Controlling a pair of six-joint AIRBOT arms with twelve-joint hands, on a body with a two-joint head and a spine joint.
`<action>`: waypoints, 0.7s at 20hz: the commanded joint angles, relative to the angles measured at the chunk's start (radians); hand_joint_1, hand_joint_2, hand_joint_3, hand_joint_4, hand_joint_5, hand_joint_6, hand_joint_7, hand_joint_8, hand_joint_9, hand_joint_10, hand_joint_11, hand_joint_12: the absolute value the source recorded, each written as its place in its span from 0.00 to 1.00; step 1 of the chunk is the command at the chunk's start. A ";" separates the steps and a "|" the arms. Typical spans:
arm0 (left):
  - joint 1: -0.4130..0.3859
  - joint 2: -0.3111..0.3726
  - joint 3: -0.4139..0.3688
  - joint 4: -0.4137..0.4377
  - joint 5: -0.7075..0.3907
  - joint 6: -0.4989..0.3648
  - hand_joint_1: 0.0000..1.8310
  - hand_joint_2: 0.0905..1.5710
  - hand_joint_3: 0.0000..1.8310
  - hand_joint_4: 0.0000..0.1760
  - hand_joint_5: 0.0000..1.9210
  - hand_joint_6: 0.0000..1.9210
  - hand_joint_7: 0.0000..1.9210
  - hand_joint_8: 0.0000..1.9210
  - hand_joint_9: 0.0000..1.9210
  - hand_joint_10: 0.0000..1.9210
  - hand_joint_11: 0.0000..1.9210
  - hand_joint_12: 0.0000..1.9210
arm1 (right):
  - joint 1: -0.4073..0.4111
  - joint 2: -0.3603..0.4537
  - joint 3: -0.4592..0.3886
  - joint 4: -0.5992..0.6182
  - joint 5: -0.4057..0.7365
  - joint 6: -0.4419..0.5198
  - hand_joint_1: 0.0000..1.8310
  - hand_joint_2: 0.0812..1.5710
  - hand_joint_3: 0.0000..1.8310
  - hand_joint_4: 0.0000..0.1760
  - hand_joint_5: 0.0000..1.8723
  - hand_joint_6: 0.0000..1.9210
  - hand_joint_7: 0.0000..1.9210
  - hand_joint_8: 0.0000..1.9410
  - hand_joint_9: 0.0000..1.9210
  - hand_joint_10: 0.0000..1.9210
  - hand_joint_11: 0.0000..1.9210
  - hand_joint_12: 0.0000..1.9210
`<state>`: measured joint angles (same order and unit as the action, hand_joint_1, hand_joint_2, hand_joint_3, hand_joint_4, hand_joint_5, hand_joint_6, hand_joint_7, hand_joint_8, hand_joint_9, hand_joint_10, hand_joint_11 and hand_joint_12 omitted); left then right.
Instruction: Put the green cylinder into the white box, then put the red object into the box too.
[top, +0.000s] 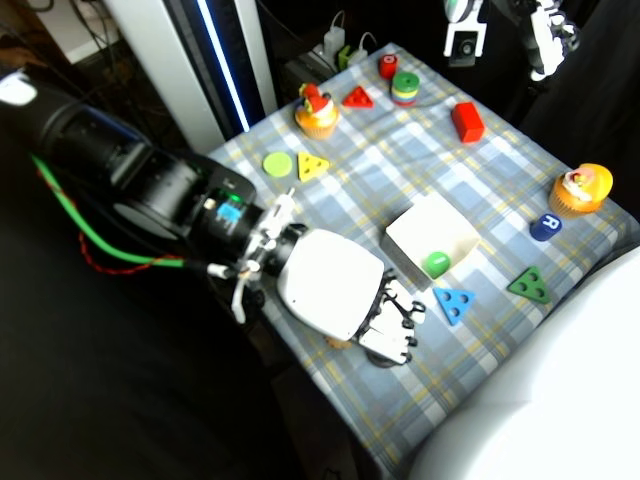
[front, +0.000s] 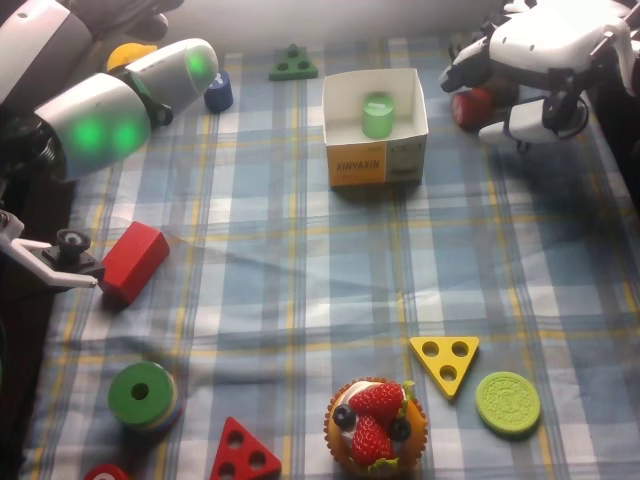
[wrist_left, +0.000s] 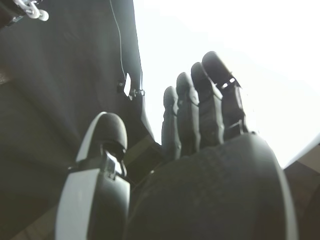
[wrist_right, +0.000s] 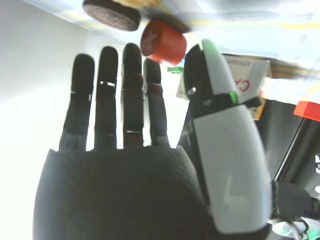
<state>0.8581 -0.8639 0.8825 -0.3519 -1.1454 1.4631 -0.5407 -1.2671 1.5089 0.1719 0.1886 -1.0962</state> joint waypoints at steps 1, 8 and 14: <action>-0.008 -0.002 0.001 0.020 -0.126 -0.010 0.26 0.83 0.00 0.00 0.17 0.00 0.18 0.00 0.09 0.22 0.00 0.64 | 0.018 -0.001 0.007 0.001 0.102 -0.001 0.52 0.78 0.00 0.00 0.29 0.11 0.36 0.06 0.13 0.51 0.00 0.88; -0.007 -0.001 0.001 0.020 -0.127 -0.010 0.25 0.83 0.00 0.00 0.18 0.00 0.19 0.00 0.10 0.19 0.00 0.62 | 0.018 -0.005 0.013 0.001 0.090 -0.001 0.62 0.80 0.00 0.00 0.36 0.79 0.38 0.68 0.22 0.61 0.00 0.99; -0.004 0.000 0.001 0.020 -0.129 -0.011 0.25 0.83 0.00 0.09 0.17 0.00 0.17 0.00 0.09 0.19 0.00 0.61 | 0.019 0.005 -0.002 0.001 0.105 -0.001 0.71 0.82 0.00 0.00 0.30 0.79 0.37 0.74 0.25 0.93 0.02 1.00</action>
<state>0.8589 -0.8639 0.8825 -0.3523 -1.1465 1.4628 -0.5343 -1.2625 1.5043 0.1753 0.1997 -1.0946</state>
